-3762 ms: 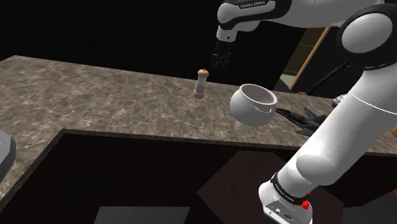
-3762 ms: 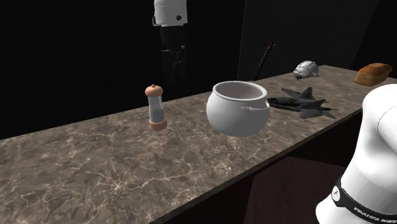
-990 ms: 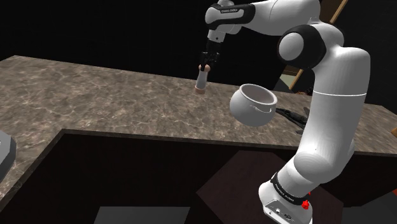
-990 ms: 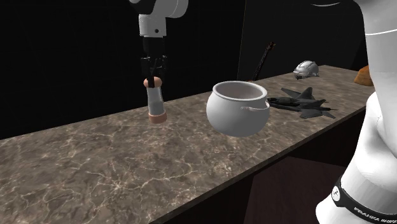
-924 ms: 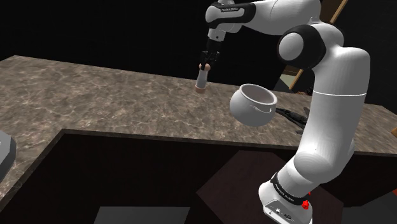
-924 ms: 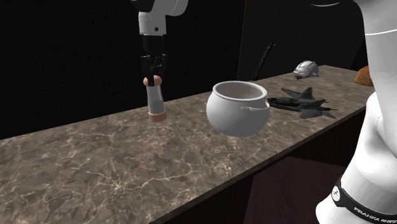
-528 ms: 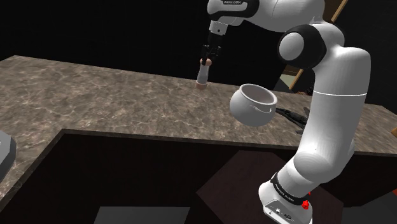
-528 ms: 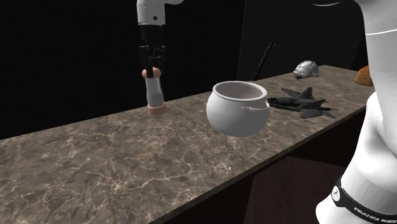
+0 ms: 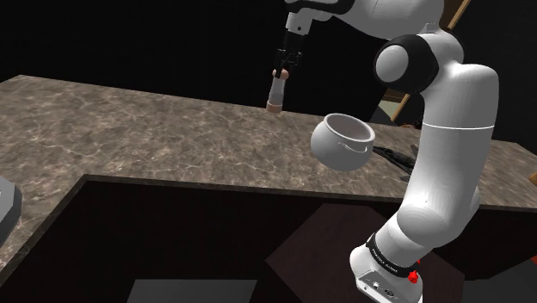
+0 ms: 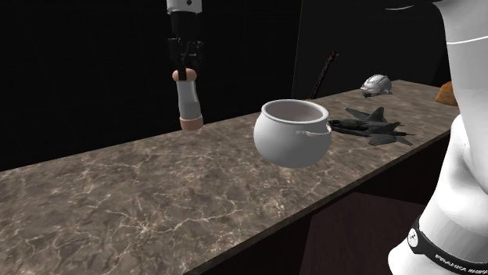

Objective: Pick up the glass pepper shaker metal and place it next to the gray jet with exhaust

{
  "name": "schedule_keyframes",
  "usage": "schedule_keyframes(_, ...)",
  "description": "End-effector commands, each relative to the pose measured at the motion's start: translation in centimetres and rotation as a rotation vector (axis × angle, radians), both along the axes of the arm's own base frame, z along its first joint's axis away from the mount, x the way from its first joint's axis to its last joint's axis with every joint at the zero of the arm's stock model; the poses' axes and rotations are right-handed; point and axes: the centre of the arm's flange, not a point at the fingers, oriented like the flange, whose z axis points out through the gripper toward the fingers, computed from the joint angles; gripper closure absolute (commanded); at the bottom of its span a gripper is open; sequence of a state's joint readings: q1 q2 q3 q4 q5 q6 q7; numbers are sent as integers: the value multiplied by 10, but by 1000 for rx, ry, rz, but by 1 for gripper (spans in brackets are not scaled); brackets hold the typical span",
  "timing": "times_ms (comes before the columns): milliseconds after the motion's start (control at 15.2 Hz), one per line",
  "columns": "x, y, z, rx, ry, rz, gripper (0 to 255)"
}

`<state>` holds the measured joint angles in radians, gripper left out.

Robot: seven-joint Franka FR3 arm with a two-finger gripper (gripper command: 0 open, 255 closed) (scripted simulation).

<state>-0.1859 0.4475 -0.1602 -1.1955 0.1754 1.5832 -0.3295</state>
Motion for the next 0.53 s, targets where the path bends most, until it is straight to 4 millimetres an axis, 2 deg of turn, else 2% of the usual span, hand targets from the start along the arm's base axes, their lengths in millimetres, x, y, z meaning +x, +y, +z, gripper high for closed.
schedule_keyframes(0,0,1,11,0,0,0,255)
schedule_keyframes(462,0,1,48,0,0,0,255)
